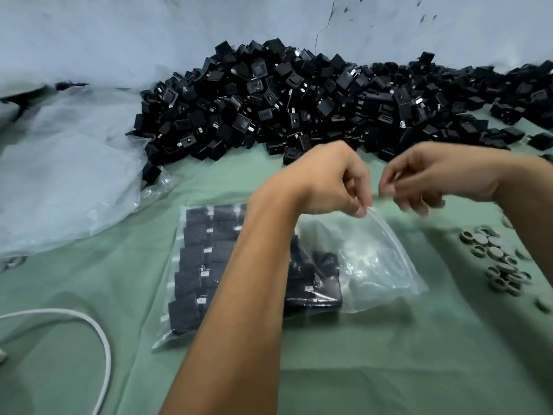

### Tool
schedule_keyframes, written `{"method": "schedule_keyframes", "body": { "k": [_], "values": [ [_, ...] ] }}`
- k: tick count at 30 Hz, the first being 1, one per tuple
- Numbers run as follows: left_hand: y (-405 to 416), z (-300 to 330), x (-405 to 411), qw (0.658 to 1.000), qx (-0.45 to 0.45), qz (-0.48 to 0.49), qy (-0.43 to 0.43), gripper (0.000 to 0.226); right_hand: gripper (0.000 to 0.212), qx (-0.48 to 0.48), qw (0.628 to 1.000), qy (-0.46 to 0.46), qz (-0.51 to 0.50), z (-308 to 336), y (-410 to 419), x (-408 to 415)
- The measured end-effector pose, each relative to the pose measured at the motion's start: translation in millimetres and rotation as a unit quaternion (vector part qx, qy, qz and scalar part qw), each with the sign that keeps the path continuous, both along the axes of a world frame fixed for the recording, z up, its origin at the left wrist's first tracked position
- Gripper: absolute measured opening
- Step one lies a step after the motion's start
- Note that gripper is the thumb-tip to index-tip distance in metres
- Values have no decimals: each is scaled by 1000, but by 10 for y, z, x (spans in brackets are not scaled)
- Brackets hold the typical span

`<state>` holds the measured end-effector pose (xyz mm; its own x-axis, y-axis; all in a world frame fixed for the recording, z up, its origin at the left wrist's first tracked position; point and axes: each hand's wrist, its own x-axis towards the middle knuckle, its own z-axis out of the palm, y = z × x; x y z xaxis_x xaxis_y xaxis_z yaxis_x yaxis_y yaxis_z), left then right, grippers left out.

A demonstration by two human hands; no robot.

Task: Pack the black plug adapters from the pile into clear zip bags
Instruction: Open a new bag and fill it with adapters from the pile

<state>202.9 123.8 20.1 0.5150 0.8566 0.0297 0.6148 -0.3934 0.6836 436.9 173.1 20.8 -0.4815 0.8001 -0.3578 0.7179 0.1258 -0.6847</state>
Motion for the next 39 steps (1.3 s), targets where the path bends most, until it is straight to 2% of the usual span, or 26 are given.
{"method": "schedule_keyframes", "body": {
  "k": [2,4,6,9,11,13,17,19,21,22,25,28,30,32,33,35,37,39],
  "values": [
    [-6,-50,24,999,-27,-6,20,13,10,153,983,11,-96,4,251,-154],
    [-5,-97,38,999,-34,-5,24,13,12,233,968,38,-88,6,460,-524],
    [-6,-129,31,999,-42,-4,27,12,8,243,970,7,-1,-11,620,-911],
    [11,-147,-5,997,-66,-9,31,12,34,271,945,-136,124,-82,818,-1322],
    [18,-146,-24,996,-82,-18,35,12,44,285,928,-189,145,-159,885,-1493],
    [19,-138,-35,995,-87,-25,34,13,41,292,925,-204,134,-222,929,-1571],
    [14,-136,-68,996,-86,-19,20,12,12,274,950,-134,59,-198,812,-1324],
    [12,-123,-82,996,-87,-18,9,13,7,240,970,-1,-47,-165,639,-1056],
    [17,-104,-101,997,-78,-20,-10,13,16,177,964,140,-144,-155,397,-800],
    [16,-87,-104,997,-70,-23,-19,14,23,151,959,168,-169,-161,261,-675],
    [20,-46,-155,997,-56,-36,-39,15,23,56,957,225,-173,-204,-146,-362],
    [23,-10,-233,997,-36,-31,-60,16,25,-16,928,328,-176,-188,-445,-125],
    [33,7,-268,996,-34,-22,-79,16,27,-38,930,330,-158,-160,-578,-92],
    [28,20,-251,996,-33,-20,-86,16,26,-40,951,284,-118,-121,-668,-131],
    [24,24,-229,996,-31,-23,-86,16,26,-20,960,258,-104,-99,-698,-164],
    [14,23,-181,996,-28,-25,-80,16,24,79,967,218,-106,-59,-731,-205],
    [12,8,-151,997,-22,-21,-69,18,21,191,947,215,-145,-12,-736,-192],
    [19,-12,-140,998,-17,-18,-63,19,20,195,943,228,-144,17,-724,-134]
  ]
}}
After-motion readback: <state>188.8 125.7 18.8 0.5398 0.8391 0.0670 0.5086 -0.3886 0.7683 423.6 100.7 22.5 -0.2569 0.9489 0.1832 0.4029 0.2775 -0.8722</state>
